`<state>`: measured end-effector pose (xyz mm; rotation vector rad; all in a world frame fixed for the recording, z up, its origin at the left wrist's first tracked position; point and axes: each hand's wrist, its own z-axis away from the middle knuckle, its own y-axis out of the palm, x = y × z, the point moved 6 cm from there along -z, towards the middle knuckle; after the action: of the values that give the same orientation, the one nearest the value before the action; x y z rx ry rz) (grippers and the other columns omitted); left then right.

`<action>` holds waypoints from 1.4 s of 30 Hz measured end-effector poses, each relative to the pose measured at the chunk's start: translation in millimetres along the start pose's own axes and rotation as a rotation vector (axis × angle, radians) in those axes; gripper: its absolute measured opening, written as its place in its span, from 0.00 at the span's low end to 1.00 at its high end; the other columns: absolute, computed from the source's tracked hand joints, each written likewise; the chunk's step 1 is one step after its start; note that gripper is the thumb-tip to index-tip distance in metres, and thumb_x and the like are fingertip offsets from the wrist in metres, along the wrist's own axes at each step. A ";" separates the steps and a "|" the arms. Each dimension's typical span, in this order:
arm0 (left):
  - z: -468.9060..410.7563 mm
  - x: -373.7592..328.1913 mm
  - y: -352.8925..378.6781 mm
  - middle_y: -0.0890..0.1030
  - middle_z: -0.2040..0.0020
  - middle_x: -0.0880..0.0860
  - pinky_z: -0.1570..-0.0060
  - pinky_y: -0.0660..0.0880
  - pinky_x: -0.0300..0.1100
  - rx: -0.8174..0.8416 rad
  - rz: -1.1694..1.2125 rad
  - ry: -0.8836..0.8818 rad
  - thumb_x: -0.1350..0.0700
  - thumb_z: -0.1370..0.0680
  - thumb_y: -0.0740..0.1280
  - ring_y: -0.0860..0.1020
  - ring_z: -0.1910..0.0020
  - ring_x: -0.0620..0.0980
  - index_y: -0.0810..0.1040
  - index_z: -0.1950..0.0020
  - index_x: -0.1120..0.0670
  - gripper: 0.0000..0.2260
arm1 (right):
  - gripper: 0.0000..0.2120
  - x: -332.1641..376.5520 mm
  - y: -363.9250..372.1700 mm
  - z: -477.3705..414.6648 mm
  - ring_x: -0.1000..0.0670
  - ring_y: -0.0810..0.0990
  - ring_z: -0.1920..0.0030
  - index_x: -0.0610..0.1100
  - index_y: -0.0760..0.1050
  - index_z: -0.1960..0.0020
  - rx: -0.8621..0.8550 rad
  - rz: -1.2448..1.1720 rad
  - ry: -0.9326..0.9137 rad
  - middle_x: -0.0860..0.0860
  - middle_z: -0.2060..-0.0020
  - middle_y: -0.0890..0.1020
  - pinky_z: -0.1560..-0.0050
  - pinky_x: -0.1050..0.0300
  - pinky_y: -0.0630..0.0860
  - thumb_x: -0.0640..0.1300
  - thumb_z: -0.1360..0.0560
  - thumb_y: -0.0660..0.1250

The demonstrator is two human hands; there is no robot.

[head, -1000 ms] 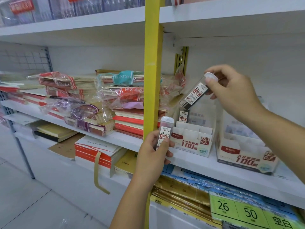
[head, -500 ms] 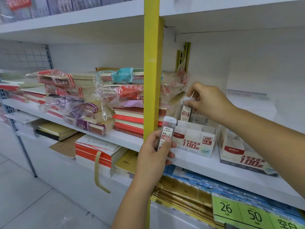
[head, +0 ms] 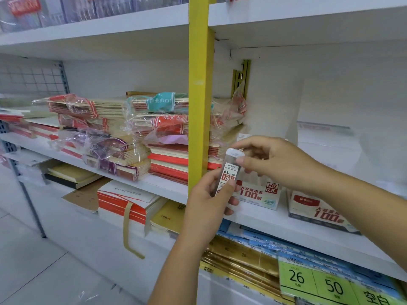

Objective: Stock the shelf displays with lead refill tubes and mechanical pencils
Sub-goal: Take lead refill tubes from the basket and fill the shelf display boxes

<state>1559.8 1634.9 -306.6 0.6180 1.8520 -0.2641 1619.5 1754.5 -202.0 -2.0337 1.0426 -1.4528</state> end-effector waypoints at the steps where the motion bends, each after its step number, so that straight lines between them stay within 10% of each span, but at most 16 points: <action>1: 0.0 -0.6 1.9 0.85 0.53 0.47 0.62 0.79 0.37 -0.001 -0.015 0.009 0.53 0.19 0.68 0.82 0.60 0.42 0.80 0.42 0.41 0.09 | 0.08 0.1 -3.5 0.1 0.61 0.82 0.62 0.58 0.78 0.46 -0.041 -0.015 -0.004 0.59 0.61 0.84 0.65 0.68 0.75 0.49 0.24 0.67; 7: 5.3 -14.1 7.3 0.70 0.35 0.38 0.35 0.68 0.32 -0.163 -0.682 0.401 0.48 0.20 0.65 0.67 0.34 0.34 0.72 0.28 0.44 0.19 | 0.08 -0.3 -70.3 -3.4 0.57 0.83 0.63 0.55 0.77 0.52 -0.582 -0.010 -0.102 0.53 0.63 0.84 0.67 0.66 0.78 0.41 0.23 0.67; 13: 5.7 0.1 24.3 0.61 0.21 0.44 0.26 0.53 0.40 -0.035 -0.945 0.450 0.42 0.18 0.51 0.55 0.23 0.45 0.64 0.22 0.47 0.25 | 0.11 10.5 -51.9 -12.4 0.54 0.81 0.58 0.46 0.79 0.41 -0.519 0.456 -0.286 0.56 0.58 0.81 0.52 0.57 0.80 0.42 0.23 0.67; 30: 10.4 2.5 19.7 0.57 0.20 0.42 0.27 0.48 0.35 0.003 -0.874 0.427 0.46 0.17 0.60 0.50 0.24 0.38 0.61 0.21 0.45 0.24 | 0.14 -20.8 -26.5 -49.2 0.50 0.73 0.51 0.50 0.77 0.36 -0.250 0.689 0.016 0.49 0.50 0.71 0.53 0.57 0.68 0.47 0.22 0.65; 36: 53.2 2.9 13.8 0.74 0.35 0.43 0.37 0.69 0.37 -0.043 -0.776 0.441 0.49 0.20 0.64 0.69 0.35 0.42 0.75 0.32 0.47 0.16 | 0.10 14.5 -33.1 64.9 0.60 0.75 0.59 0.52 0.78 0.43 -0.580 0.258 -0.208 0.63 0.58 0.76 0.59 0.72 0.68 0.42 0.21 0.62; 42: 132.5 108.9 23.0 0.76 0.40 0.48 0.46 0.75 0.41 0.475 -0.849 0.098 0.52 0.19 0.65 0.76 0.45 0.43 0.75 0.34 0.50 0.13 | 0.11 -90.2 62.9 197.7 0.55 0.74 0.67 0.61 0.76 0.52 -0.441 -0.057 0.162 0.53 0.66 0.77 0.65 0.58 0.71 0.44 0.23 0.64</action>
<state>1651.6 1623.9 -452.9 0.1112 2.0723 -1.2726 1767.7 1769.7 -372.2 -2.2827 1.4929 -1.5428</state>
